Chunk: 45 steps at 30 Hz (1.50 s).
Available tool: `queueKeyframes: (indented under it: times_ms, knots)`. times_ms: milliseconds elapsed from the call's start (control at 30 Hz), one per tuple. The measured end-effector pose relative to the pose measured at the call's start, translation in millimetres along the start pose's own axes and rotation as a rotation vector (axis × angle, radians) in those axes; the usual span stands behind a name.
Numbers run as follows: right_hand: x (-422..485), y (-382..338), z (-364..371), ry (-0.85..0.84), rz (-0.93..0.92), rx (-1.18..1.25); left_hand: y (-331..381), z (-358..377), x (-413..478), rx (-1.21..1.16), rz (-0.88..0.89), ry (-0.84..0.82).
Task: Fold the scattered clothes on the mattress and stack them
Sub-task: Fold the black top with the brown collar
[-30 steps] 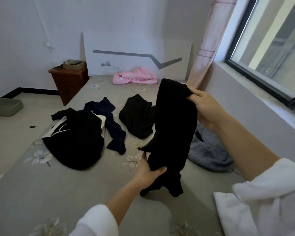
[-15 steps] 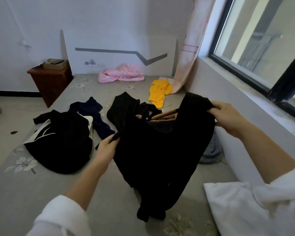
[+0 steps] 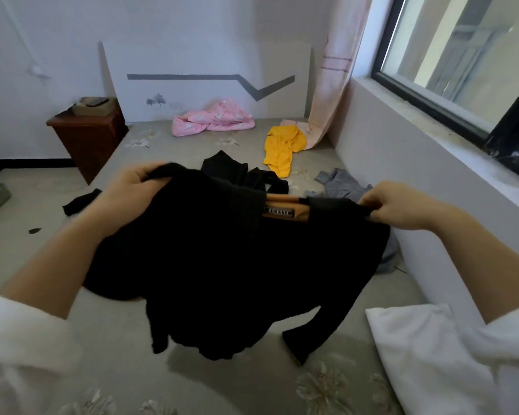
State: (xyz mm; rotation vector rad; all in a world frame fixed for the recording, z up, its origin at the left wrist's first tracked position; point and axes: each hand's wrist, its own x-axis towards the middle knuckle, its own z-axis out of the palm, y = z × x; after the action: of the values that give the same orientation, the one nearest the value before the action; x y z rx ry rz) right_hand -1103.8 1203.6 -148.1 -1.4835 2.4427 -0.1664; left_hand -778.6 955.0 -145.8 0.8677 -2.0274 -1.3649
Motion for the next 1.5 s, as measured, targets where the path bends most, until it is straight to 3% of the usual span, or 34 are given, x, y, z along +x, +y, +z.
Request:
queueKeyframes:
  times_ms: [67, 167, 267, 333, 400, 433, 500, 567, 633, 800, 900, 1100, 1333, 1500]
  knots:
    - [13, 3, -1, 0.172, 0.063, -0.086, 6, -19, 9, 0.158, 0.026, -0.034]
    - [35, 6, 19, 0.357, 0.189, -0.185, -5, -37, 26, 0.618, -0.026, -0.152]
    - [58, 4, 41, 0.386, 0.251, -0.155, -26, -39, 47, 0.936, -0.077, -0.09]
    - [78, -1, 45, 0.365, 0.316, 0.059, -38, -38, 61, 1.006, -0.132, 0.004]
    - [96, -8, 45, 0.286, 0.41, 0.596, -47, -36, 74, 0.937, -0.21, 0.107]
    - [104, -12, 43, 0.241, 0.457, 0.897, -50, -34, 79, 0.774, -0.269, 0.158]
    - [122, -14, 38, 0.314, 0.439, 1.135, -48, -28, 87, 0.33, -0.417, 0.234]
    - [131, -13, 33, 0.531, 0.378, 0.973, -43, -22, 90, 0.0, -0.468, 0.273]
    - [130, -10, 32, 0.666, 0.336, 0.794, -45, -18, 87, -0.169, -0.381, 0.32]
    - [100, -8, 50, 0.799, 0.244, 0.697, -70, -12, 55, 0.071, -0.089, 0.414]
    - [75, -6, 72, 0.762, 0.185, 0.646, -81, 1, 20, 0.176, -0.04, 0.389]
    - [26, 7, 149, 0.456, 0.246, 0.552, -173, 22, -46, 0.332, -0.239, 0.299]
    - [-15, 17, 260, 0.073, 0.442, 0.473, -301, 57, -121, 0.366, -0.452, -0.052]
    - [-43, 26, 344, -0.168, 0.526, 0.354, -352, 88, -160, 0.425, -0.628, -0.17]
